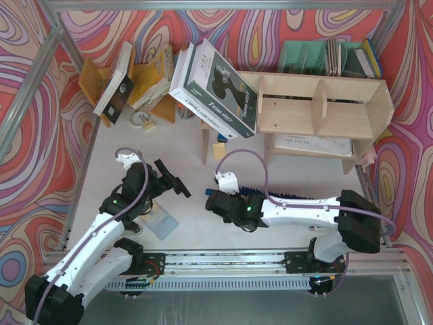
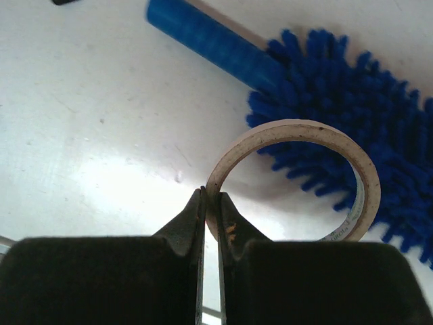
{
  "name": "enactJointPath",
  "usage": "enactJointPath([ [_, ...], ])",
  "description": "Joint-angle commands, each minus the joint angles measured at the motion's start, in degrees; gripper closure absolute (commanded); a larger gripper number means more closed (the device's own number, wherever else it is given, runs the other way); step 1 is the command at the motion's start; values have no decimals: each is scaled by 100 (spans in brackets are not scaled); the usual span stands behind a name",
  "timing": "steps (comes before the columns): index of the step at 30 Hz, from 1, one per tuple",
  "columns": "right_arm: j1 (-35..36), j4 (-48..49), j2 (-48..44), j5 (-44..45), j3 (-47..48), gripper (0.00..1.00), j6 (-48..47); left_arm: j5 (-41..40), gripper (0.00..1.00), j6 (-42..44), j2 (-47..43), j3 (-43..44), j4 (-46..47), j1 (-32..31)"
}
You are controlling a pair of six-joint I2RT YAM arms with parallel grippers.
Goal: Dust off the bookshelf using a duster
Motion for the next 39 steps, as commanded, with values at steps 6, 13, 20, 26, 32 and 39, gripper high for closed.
enactJointPath([
  [6, 38, 1368, 835, -933, 499, 84, -1282, -1046, 2, -307, -457, 19, -742, 27],
  [13, 38, 1535, 1259, -1414, 602, 83, -1506, -1379, 2, -414, -721, -38, -922, 19],
  [20, 47, 1519, 1616, -1719, 834, 82, -1692, -1430, 2, -406, -635, -39, -835, 20],
  [26, 55, 1367, 1743, -1500, 921, 53, -1615, -1327, 2, -371, -487, -39, -732, 19],
  [32, 49, 731, 1271, -404, 903, 40, -1010, -1302, 1, -395, -456, -41, -739, 19],
  [39, 46, -1337, 386, 1297, 875, 35, 1701, -873, 2, -404, -173, 214, -568, -23],
])
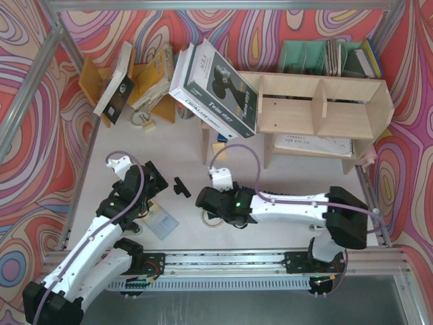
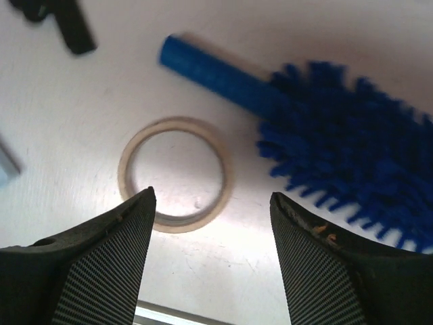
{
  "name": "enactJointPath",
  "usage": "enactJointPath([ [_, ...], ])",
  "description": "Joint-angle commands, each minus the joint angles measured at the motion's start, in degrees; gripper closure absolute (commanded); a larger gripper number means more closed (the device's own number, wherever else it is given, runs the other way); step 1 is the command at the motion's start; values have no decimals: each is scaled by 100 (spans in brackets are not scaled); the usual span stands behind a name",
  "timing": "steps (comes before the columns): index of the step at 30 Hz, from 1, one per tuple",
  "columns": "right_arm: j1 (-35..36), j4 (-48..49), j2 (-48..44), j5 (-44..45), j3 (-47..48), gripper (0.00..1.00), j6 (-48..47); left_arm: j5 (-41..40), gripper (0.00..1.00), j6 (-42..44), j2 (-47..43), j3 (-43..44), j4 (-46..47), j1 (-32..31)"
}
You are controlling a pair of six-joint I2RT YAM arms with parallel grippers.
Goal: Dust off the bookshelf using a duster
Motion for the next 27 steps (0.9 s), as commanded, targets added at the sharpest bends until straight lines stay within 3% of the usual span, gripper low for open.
enactJointPath([
  [1, 17, -1927, -617, 1410, 78, 36, 2302, 331, 2, -5, 305, 240, 280, -141],
  [5, -128, -3257, -583, 1339, 267, 36, 3843, -159, 2, 394, 899, 631, 634, -1273],
  [7, -334, -3661, -431, 1069, 372, 36, 4251, -42, 2, 527, 1145, 743, 874, -1477],
  [12, -813, -4303, -404, 659, 170, 35, 5182, 448, 2, 772, 1246, 545, 1743, -1530],
  [21, -1778, -4127, -1570, 555, -875, 35, 6114, 600, 2, 1061, 1172, 321, 2060, -1634],
  [27, -2245, -4420, -1710, 616, -1020, 29, 6860, 733, 2, 1061, 1313, 258, 2182, -1634],
])
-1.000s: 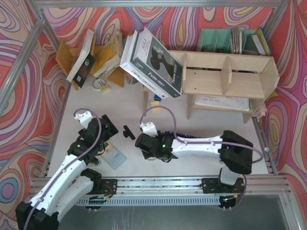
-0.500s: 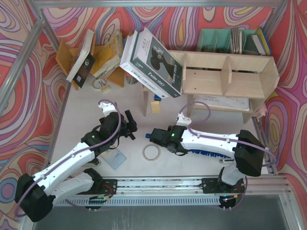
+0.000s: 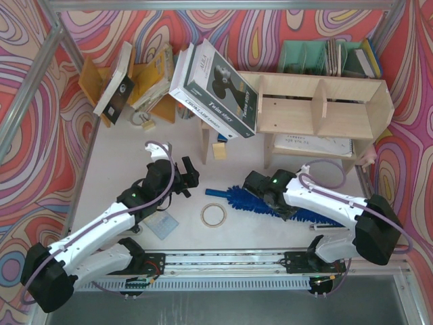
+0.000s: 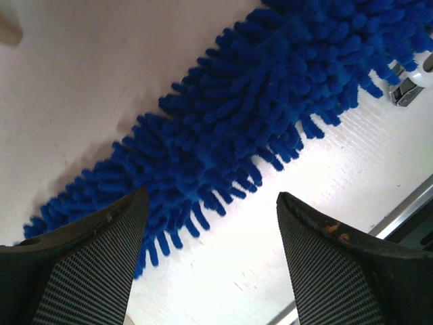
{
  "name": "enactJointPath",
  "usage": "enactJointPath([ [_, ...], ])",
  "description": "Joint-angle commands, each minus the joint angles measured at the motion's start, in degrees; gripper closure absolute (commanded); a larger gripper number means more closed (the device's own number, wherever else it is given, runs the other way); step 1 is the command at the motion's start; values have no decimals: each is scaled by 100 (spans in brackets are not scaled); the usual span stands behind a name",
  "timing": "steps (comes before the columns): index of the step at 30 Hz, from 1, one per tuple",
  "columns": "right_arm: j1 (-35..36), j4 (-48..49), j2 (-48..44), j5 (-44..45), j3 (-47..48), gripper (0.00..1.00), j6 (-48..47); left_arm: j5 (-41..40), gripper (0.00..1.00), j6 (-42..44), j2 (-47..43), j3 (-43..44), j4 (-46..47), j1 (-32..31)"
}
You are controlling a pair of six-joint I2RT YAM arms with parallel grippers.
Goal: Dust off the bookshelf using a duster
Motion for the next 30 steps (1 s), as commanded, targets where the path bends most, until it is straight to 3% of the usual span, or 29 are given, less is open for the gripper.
enactJointPath([
  [1, -274, -308, -174, 144, -252, 29, 872, 127, 2, 127, 97, -124, 279, -23],
  [7, -416, -344, -404, 45, -686, 25, 1607, 159, 2, 177, 224, -124, 334, -23],
  [15, -776, 1044, -833, -183, -1440, 25, 1244, 265, 2, 189, 428, -89, 391, -23],
  [30, -1310, 2021, -737, -342, -1983, 29, 1150, 526, 2, 232, 1011, 169, 636, -23],
])
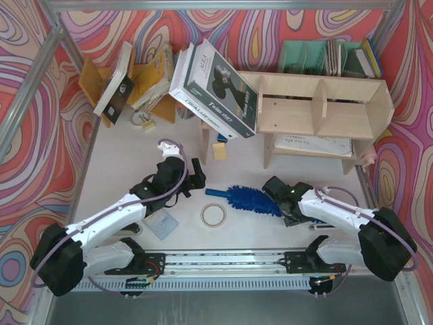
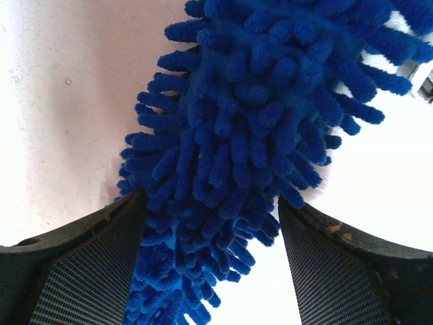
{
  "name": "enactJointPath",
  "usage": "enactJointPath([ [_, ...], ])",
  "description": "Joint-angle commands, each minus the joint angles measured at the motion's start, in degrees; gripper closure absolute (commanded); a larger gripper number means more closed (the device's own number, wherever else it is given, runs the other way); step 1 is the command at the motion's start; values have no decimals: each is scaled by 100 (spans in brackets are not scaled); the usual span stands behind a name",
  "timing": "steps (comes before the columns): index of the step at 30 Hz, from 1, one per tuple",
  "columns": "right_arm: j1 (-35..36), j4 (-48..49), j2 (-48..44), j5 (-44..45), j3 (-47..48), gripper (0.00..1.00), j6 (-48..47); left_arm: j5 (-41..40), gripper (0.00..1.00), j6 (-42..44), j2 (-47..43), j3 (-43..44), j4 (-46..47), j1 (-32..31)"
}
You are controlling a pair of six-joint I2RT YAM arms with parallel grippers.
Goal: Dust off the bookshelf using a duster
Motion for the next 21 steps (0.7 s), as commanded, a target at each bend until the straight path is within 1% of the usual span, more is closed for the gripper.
enactJointPath([
  [1, -178, 275, 77, 30, -119, 29, -80, 136, 2, 128, 206, 191, 169, -23],
  [4, -284, 442, 131, -43, -227, 33, -177, 170, 2, 142, 337, 266, 188, -23],
  [7, -338, 493, 154, 2, -265, 45, -233, 204, 2, 145, 434, 323, 210, -23],
  [14, -354, 492, -11, 279, -135, 60, -474, 260, 2, 226, 530, 407, 198, -23],
  [18, -353, 496, -143, 449, -68, 71, -542, 235, 2, 241, 558, 461, 185, -23],
  [21, -354, 440, -298, 621, 8, 77, -604, 237, 2, 243, 568, 493, 160, -23],
])
